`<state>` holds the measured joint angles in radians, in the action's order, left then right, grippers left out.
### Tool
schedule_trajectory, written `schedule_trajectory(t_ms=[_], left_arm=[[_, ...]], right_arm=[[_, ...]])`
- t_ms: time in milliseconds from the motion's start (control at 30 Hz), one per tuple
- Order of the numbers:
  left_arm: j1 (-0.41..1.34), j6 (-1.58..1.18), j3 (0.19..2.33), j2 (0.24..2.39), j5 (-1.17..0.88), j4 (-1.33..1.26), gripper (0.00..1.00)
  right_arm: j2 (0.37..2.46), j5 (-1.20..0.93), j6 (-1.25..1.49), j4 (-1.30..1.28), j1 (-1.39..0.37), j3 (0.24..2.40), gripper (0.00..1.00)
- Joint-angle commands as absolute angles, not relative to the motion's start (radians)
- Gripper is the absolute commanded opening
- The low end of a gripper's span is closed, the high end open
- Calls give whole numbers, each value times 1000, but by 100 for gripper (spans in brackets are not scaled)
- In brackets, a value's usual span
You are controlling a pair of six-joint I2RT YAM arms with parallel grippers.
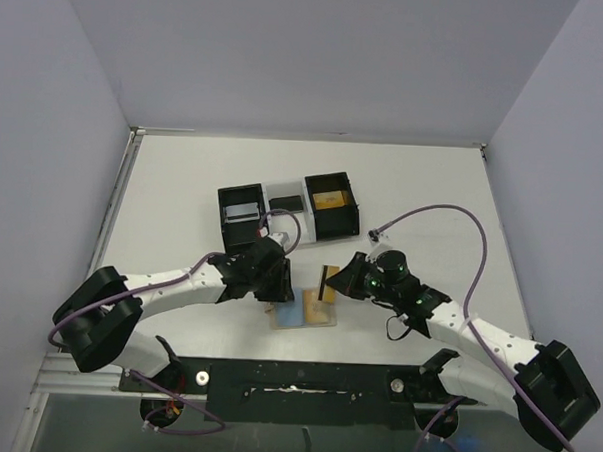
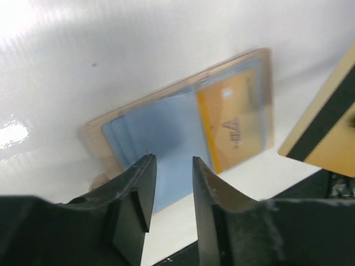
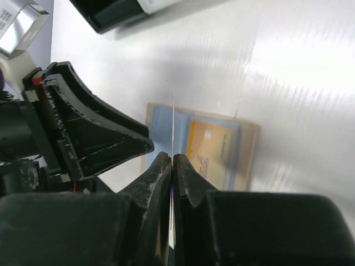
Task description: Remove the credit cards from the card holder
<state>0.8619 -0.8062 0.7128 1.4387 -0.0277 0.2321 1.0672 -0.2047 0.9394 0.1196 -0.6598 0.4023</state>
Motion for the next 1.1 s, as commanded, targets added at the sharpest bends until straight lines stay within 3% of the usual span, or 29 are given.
schedule_trajectory(t_ms=[0, 133, 333, 533, 767, 933, 1067], left_arm=[[869, -713, 836, 1392, -78, 195, 34], [881, -697, 879, 1457, -186, 124, 36], [885, -815, 803, 1558, -154, 94, 19], [882, -860, 697, 1529, -129, 45, 17], [878, -848, 701, 1434, -83, 81, 27], [866, -860, 677, 1311, -34, 83, 38], [828, -865, 628, 1207, 1, 102, 46]], right_arm=[[949, -34, 825, 53, -654, 449, 0], [853, 65, 717, 67, -654, 424, 0], [763, 268, 589, 38, -655, 419, 0], [792, 307, 289, 135, -654, 391, 0], [926, 199, 52, 260, -582, 506, 0], [1108, -97, 93, 270, -413, 645, 0], [1242, -240, -33, 227, -391, 773, 0]])
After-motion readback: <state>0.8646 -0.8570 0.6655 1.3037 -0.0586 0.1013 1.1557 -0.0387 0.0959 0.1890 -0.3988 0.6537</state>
